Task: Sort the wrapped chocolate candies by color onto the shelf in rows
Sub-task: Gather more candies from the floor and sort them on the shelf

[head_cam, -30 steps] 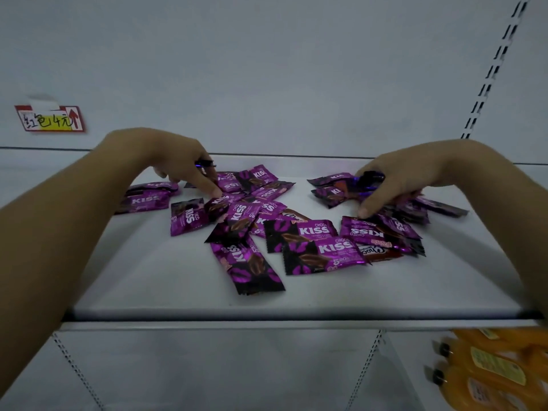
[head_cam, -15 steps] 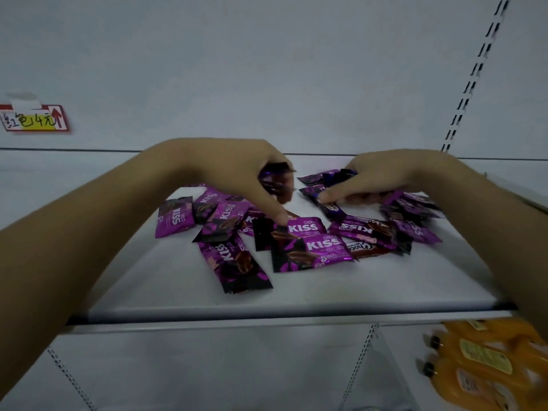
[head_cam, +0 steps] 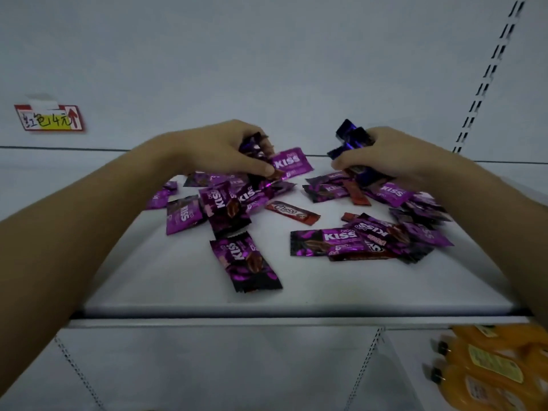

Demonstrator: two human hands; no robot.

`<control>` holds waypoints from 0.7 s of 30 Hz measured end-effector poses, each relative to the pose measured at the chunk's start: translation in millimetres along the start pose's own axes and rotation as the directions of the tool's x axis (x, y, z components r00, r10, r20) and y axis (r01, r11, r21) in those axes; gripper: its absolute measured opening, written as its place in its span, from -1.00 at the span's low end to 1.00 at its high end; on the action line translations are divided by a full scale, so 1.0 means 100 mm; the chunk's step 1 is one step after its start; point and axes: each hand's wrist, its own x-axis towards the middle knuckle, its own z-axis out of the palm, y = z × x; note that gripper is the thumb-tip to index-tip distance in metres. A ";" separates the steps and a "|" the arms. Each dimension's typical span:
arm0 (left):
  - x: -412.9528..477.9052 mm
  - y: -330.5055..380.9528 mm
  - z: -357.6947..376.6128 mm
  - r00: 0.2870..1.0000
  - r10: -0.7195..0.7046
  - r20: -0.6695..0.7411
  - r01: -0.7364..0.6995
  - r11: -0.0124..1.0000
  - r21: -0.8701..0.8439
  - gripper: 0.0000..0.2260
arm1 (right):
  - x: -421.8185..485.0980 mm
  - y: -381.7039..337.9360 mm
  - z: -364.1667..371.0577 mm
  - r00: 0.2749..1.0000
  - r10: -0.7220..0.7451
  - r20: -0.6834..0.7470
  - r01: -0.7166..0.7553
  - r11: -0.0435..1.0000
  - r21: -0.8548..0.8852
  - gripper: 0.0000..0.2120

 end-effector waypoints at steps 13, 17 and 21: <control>0.12 -0.24 -0.21 0.982 -0.124 -0.145 0.125 0.992 -0.007 -0.83 | 0.05 0.02 0.06 0.986 0.164 0.028 -0.157 0.860 0.485 -0.88; 0.08 -0.84 -0.52 0.867 -0.496 -0.054 0.471 0.777 0.419 -0.74 | 0.14 -0.07 0.27 0.959 -0.234 -0.158 0.178 0.935 -0.307 -0.84; 0.06 -0.97 -0.54 0.833 -0.536 0.139 0.459 0.808 0.369 -0.71 | 0.34 -0.40 0.60 0.934 -0.325 0.149 0.357 0.832 -0.424 -0.77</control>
